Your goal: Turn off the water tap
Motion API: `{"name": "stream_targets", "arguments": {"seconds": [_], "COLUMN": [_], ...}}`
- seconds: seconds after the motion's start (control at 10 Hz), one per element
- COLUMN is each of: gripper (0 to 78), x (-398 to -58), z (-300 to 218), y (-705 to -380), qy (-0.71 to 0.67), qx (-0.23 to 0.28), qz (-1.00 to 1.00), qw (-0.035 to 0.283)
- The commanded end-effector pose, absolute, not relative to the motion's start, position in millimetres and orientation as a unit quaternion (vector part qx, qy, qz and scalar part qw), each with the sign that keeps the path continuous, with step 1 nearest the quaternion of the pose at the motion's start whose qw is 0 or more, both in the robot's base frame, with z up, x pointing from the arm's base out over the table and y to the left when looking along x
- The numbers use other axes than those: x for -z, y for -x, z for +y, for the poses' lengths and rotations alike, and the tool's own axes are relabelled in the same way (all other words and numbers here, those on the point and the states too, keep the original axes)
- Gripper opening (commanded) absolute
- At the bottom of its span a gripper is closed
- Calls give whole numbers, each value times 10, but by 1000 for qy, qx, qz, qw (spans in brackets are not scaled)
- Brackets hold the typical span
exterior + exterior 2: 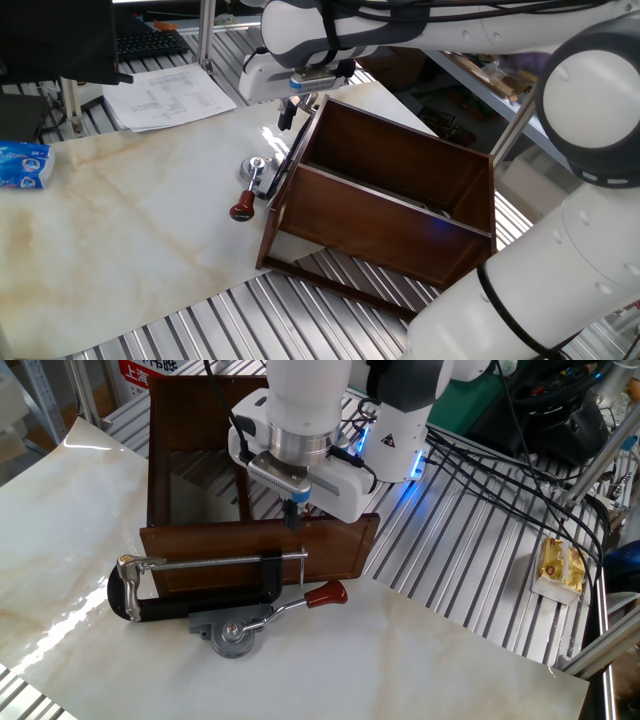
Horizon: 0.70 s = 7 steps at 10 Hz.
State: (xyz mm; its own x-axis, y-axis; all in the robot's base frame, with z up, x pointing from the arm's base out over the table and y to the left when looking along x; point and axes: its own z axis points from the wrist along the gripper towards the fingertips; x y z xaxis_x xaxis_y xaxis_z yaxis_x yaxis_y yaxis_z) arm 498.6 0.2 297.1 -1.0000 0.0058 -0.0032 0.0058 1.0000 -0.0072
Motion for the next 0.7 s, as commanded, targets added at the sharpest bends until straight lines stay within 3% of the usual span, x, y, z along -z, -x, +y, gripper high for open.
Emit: {"name": "stream_targets", "arguments": {"seconds": [0.1,0.7], "gripper": [0,0], "x": [-2980,-2960], "z": [-2,-34], "y": [-4998,-5151], "qy": [-3,-5], "qx": [2,1], "qz": [1000,1000], "qw": [3,4]}}
